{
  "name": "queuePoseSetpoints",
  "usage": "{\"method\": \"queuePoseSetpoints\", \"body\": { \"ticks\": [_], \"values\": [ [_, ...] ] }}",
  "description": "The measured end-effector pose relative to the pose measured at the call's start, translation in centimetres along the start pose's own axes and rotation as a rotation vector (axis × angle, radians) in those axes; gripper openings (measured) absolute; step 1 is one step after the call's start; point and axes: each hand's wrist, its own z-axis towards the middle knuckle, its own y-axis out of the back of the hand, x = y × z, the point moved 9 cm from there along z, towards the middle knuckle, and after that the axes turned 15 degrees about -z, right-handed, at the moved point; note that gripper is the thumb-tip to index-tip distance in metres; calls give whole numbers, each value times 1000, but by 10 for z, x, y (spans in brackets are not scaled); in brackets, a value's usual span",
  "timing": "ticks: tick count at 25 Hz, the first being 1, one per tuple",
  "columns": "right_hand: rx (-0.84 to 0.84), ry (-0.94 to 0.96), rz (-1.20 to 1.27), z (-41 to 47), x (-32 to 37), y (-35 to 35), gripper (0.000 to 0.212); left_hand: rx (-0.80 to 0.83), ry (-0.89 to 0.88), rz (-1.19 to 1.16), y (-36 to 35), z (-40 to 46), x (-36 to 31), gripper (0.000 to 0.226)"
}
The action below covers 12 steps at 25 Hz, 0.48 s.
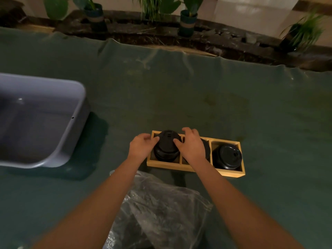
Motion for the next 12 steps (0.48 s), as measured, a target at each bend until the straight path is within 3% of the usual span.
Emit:
{"method": "queuePoseSetpoints", "body": {
  "ticks": [2, 4, 6, 8, 10, 12],
  "values": [
    [-62, 23, 24, -11, 2, 15, 43, 13, -4, -177, 20, -11, 4, 42],
    [-13, 126, 16, -26, 16, 16, 39, -65, -40, -157, 65, -28, 19, 41],
    [251, 222, -24, -47, 31, -12, 48, -140, 40, 15, 112, -45, 59, 43],
    [556, 303, -152, -73, 40, -48, 67, -87, 271, 78, 135, -62, 114, 39],
    [740, 293, -216, -94, 37, -71, 77, 29, 494, -145, 124, -87, 150, 30],
    [794, 192, -145, -104, 26, -81, 74, 126, 577, -294, 103, -106, 163, 25]
  ]
}}
